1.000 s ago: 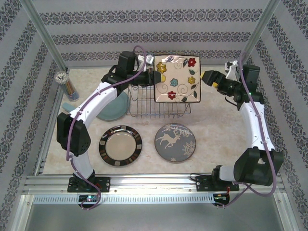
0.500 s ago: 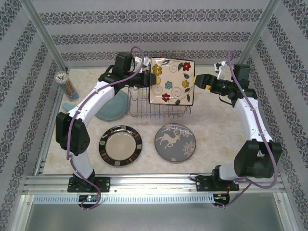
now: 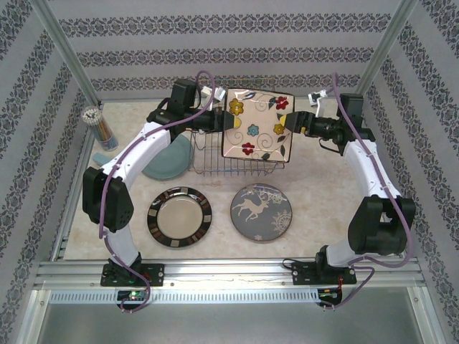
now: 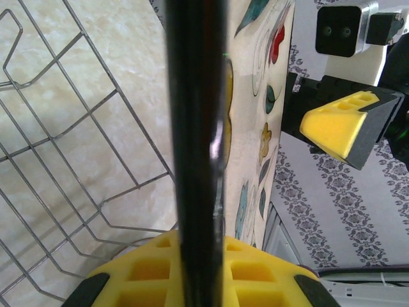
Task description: Load the plates into the dish rack
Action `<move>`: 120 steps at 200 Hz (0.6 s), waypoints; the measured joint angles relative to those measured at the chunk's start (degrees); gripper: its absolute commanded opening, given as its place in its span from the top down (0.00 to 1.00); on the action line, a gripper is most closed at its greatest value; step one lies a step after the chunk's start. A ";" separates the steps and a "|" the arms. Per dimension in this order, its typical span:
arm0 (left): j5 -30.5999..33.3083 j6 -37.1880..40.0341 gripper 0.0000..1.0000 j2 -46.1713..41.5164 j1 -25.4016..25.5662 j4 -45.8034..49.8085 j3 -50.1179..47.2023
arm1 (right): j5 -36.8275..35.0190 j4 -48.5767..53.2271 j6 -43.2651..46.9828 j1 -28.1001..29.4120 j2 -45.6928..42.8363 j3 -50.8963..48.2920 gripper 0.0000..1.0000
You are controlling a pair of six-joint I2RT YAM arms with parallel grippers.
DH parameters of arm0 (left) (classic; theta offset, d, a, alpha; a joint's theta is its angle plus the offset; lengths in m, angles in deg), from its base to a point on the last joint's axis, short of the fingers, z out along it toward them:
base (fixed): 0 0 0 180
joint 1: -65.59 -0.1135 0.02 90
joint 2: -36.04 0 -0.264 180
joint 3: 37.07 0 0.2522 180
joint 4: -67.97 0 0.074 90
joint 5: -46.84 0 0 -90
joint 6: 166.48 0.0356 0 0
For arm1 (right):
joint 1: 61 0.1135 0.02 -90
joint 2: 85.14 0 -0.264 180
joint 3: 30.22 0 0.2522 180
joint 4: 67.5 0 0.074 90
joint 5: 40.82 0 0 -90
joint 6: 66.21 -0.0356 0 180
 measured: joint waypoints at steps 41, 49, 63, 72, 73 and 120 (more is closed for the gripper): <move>-1.29 -0.81 1.00 0.00 -0.04 -2.45 -0.02 | 2.19 -0.22 0.07 0.37 1.70 0.26 0.37; -1.46 -0.85 1.00 0.00 -0.07 -2.80 -0.02 | 2.73 -0.37 0.02 0.37 1.86 0.26 0.40; -1.64 -1.05 1.00 0.00 -0.07 -3.17 -0.02 | 3.52 -0.55 -0.11 0.37 1.97 0.26 0.44; -1.73 -1.18 1.00 0.00 -0.11 -3.32 -0.02 | 4.13 -0.76 -0.17 0.37 1.95 0.26 0.47; -1.75 -1.20 1.00 0.00 -0.11 -3.39 -0.02 | 4.17 -0.79 -0.17 0.37 1.95 0.26 0.47; -1.95 -1.42 1.00 0.00 -0.15 -3.56 -0.02 | 7.28 -2.97 -1.46 0.52 2.10 0.24 0.66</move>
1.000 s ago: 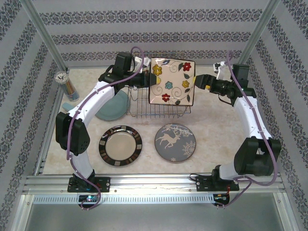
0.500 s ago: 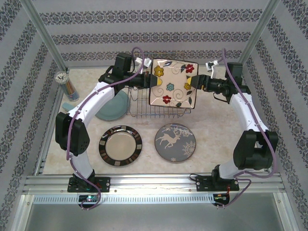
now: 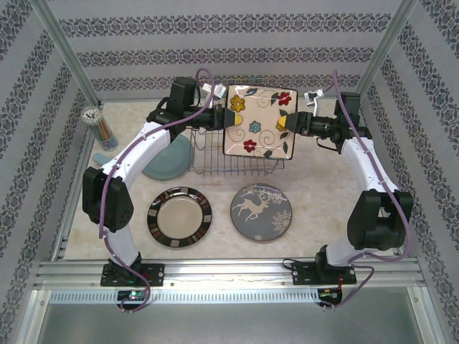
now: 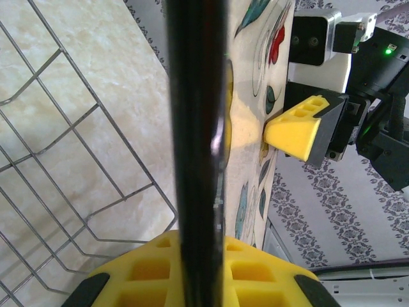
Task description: Load the plates into the dish rack
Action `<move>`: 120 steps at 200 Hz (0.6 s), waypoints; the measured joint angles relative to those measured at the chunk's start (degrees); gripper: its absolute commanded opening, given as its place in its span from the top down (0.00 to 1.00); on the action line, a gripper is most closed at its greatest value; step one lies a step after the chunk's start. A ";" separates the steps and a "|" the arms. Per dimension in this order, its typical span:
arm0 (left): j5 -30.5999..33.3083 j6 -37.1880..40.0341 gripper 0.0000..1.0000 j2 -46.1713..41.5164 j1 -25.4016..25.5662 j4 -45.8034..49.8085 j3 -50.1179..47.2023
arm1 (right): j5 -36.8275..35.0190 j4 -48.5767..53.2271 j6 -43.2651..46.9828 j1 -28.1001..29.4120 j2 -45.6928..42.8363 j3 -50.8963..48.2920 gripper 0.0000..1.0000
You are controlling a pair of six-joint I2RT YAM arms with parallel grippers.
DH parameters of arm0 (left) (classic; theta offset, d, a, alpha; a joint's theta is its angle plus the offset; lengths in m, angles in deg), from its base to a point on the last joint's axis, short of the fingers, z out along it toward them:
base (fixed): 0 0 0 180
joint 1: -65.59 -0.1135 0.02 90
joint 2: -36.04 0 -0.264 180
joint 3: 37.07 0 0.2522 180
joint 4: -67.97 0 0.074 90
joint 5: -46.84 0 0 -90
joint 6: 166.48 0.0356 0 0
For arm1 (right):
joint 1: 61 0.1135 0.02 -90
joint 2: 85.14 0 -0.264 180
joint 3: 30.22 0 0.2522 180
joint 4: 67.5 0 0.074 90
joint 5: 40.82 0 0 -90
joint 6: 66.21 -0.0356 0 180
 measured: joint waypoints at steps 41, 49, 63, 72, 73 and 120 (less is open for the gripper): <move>-0.35 -0.22 1.00 0.00 -0.28 -0.74 -0.07 | 3.34 -1.33 -2.14 0.07 0.26 0.00 0.90; -0.90 -0.13 1.00 0.00 -0.50 -0.83 -0.07 | 4.15 -1.55 -2.62 0.07 0.28 0.00 0.95; -1.31 0.17 1.00 0.00 -0.66 -0.96 -0.11 | 4.50 -1.77 -3.28 0.09 0.28 0.00 1.00; -1.31 0.17 0.99 0.00 -0.66 -1.07 -0.11 | 4.55 -1.77 -3.43 0.07 0.33 0.00 1.00; -1.31 0.17 0.99 0.00 -0.66 -1.07 -0.11 | 4.57 -1.77 -3.45 0.07 0.33 0.00 1.00; -1.31 -0.04 0.85 0.00 -0.87 -2.05 -0.79 | 4.74 -2.19 -3.74 0.07 0.59 -0.04 1.00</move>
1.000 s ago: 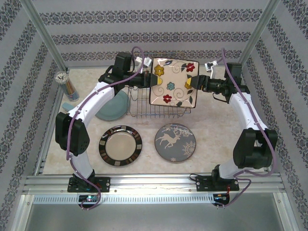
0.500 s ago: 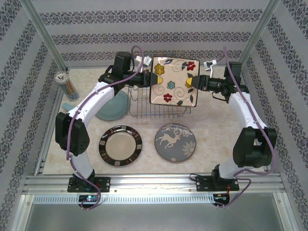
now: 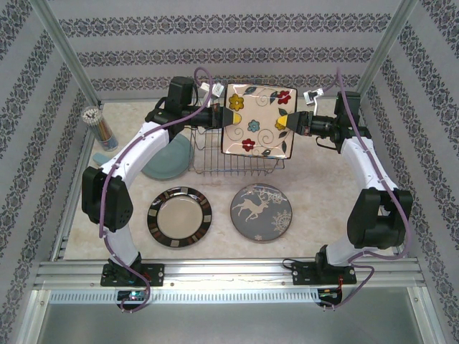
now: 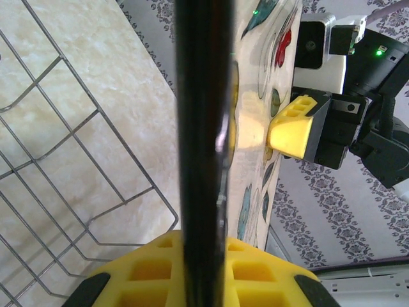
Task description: Load the plates into the dish rack
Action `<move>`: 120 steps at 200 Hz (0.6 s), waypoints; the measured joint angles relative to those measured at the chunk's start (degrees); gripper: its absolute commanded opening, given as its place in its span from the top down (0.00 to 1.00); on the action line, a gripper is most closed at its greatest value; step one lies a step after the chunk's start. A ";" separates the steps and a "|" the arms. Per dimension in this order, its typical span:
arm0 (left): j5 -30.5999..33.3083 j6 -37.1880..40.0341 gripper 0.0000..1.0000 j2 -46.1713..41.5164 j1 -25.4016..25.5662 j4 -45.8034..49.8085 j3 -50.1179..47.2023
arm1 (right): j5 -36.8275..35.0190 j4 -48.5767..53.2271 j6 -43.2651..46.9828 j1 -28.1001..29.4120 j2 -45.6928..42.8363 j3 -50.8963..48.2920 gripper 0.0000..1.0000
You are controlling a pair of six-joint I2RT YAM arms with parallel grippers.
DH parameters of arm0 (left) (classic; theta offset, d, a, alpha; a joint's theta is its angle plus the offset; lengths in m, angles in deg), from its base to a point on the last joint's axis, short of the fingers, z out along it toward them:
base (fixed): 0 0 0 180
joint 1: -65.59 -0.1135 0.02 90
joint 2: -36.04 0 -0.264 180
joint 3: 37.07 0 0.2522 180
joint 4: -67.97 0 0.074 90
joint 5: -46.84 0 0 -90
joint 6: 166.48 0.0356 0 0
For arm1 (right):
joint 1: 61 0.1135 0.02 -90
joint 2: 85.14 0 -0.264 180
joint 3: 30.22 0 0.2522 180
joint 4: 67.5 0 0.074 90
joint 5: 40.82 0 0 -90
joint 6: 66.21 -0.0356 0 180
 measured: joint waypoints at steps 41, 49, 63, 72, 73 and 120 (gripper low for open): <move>0.22 -2.12 0.69 0.00 -0.11 -1.09 -0.13 | -0.02 -0.96 -0.15 0.15 0.02 -0.15 1.00; 0.55 -2.54 0.68 0.00 -0.24 -1.92 -0.13 | -0.24 -0.96 -0.07 0.31 0.02 -0.22 1.00; 1.05 -2.84 0.66 0.00 -0.48 -2.89 -0.13 | -0.81 -0.98 -0.13 0.55 0.02 -0.90 1.00; 1.40 -3.04 0.61 0.00 -0.76 -3.06 -0.15 | -1.22 -0.83 -0.11 0.76 0.02 -1.14 1.00; 1.40 -3.08 0.61 0.00 -0.76 -3.08 -0.17 | -1.27 -0.83 -0.11 0.79 0.02 -1.16 1.00; 2.19 -4.35 0.38 0.00 -1.46 -5.40 -0.31 | -3.61 -0.81 -0.42 0.92 0.00 -2.01 1.00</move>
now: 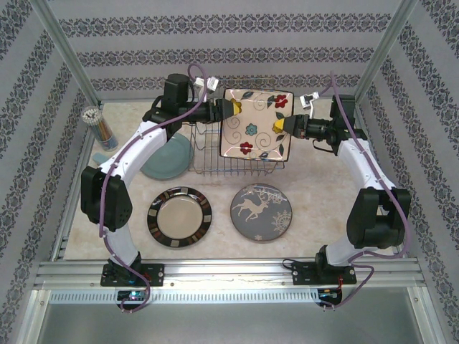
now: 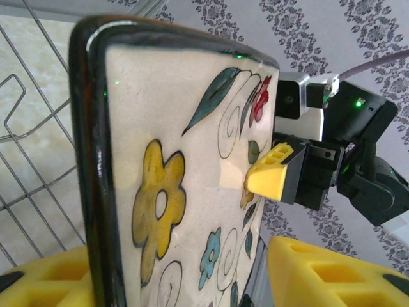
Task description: Load the plates into the dish rack
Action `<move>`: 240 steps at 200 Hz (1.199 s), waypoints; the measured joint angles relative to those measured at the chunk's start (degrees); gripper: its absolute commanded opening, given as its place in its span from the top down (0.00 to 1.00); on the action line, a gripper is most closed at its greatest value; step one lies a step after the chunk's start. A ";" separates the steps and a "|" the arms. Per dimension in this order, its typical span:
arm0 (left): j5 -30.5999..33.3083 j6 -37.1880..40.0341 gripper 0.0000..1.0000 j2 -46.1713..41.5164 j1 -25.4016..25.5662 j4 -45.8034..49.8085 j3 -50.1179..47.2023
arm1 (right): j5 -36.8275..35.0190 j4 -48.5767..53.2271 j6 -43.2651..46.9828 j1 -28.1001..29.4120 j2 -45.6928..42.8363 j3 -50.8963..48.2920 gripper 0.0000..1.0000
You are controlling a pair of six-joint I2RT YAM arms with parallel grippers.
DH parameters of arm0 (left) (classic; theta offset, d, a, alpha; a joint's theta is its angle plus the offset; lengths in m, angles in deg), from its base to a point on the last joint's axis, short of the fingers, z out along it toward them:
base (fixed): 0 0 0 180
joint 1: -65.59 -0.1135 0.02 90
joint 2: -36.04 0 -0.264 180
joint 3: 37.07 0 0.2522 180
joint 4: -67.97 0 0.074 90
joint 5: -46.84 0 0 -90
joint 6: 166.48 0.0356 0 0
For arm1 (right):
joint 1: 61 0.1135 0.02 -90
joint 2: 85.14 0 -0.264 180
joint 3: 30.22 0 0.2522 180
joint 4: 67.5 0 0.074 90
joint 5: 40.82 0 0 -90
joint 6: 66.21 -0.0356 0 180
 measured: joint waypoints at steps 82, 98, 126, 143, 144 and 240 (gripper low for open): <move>3.43 -2.89 0.00 -4.28 -3.93 -5.75 -4.81 | -8.15 0.98 -0.85 1.09 -0.81 -2.01 1.00; 4.37 -3.26 0.00 -6.71 -5.90 -7.26 -4.85 | -11.26 1.60 -0.94 1.05 -0.83 -2.84 1.00; 5.68 -3.45 0.00 -10.58 -8.33 -9.25 -5.03 | -14.99 2.16 -1.38 1.01 -0.94 -3.69 1.00; 6.12 -3.69 0.00 -12.04 -9.03 -10.29 -5.75 | -16.74 2.25 -1.81 1.03 -1.20 -3.76 1.00; 6.10 -3.72 0.00 -12.07 -9.01 -10.36 -5.79 | -16.79 2.25 -1.84 1.03 -1.22 -3.76 1.00; 6.34 -3.85 0.00 -12.46 -9.94 -10.58 -8.63 | -29.86 2.21 -2.56 5.42 -4.81 -3.82 1.00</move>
